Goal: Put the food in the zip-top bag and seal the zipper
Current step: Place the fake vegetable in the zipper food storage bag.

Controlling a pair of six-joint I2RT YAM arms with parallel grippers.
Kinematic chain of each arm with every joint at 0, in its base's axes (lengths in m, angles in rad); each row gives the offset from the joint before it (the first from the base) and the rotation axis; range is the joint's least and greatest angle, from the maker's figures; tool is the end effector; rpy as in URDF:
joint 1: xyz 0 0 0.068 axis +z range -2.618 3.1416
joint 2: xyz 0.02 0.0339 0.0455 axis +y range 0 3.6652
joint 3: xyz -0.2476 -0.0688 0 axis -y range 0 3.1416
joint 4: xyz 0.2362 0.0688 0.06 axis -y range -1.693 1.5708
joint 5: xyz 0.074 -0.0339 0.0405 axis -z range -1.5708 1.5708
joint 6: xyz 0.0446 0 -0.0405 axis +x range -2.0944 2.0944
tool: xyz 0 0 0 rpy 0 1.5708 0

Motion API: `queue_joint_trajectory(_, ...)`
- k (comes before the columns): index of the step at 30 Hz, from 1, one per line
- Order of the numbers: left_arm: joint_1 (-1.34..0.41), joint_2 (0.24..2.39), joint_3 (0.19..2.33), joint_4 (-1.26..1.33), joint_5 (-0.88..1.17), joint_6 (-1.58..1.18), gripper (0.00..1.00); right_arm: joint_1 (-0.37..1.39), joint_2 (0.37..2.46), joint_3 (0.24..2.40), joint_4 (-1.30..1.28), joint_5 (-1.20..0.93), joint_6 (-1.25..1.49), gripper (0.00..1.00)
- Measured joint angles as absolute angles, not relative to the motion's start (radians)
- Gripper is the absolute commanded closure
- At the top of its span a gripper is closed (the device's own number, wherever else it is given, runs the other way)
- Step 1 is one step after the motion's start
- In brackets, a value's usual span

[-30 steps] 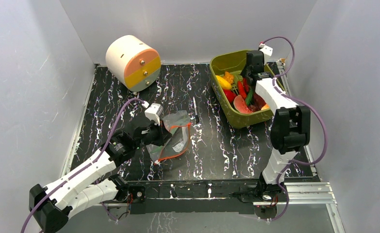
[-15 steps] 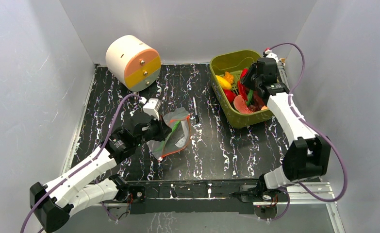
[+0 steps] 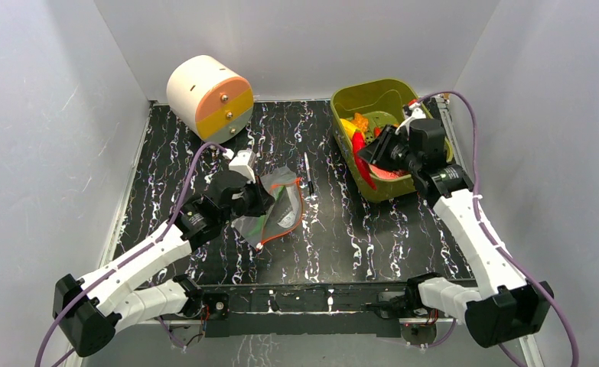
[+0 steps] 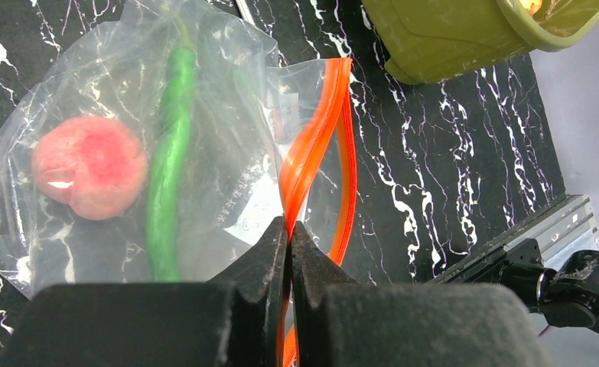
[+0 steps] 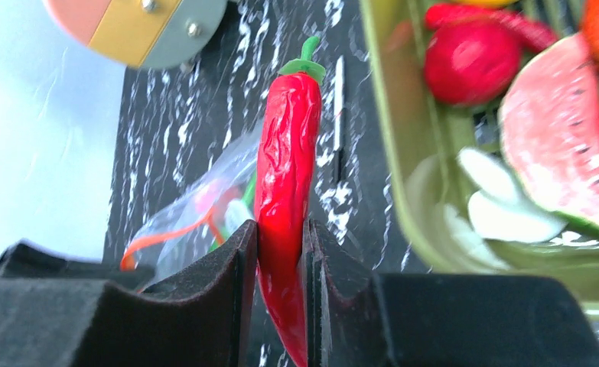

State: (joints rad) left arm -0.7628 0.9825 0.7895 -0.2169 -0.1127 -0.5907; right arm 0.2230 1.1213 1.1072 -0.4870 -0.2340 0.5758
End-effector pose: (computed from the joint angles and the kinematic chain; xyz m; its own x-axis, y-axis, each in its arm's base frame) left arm 0.1729 -0.1584 0.2859 -0.5801 -0.2111 -0.7867 0.3478 0.8091 -0.4736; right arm 0.2439 0.0659 0.3368 -0.6181 0.4029 -0.6750 -0.0917 0.8158 0.5710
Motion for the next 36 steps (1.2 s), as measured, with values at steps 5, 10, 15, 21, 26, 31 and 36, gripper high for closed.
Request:
queue_joint_trajectory(5,-0.763,0.989,0.791,-0.208,-0.109,-0.611,1.0,0.315,1.063,1.074,-0.542,-0.288,0.603,0.84)
queue_joint_trajectory(10,-0.763,0.989,0.791,-0.205,-0.108,-0.623,1.0,0.423,1.014,0.996,-0.554,-0.324,0.639,0.84)
queue_joint_trajectory(15,-0.763,0.99,0.792,-0.202,-0.108,-0.626,1.0,0.539,0.991,0.914,-0.551,-0.339,0.677,0.84)
queue_joint_trajectory(21,-0.763,0.989,0.793,-0.191,-0.099,-0.625,1.0,0.67,0.989,0.887,-0.55,-0.345,0.689,0.84)
queue_joint_trajectory(26,-0.763,0.983,0.793,-0.179,-0.078,-0.63,1.0,0.722,1.028,0.886,-0.548,-0.347,0.691,0.84)
queue_joint_trajectory(31,-0.763,0.982,0.791,-0.17,-0.052,-0.63,1.0,0.764,1.085,0.886,-0.547,-0.347,0.691,0.84)
queue_joint_trajectory(36,-0.763,0.978,0.783,-0.157,-0.02,-0.632,1.0,0.788,1.15,0.887,-0.546,-0.347,0.691,0.84)
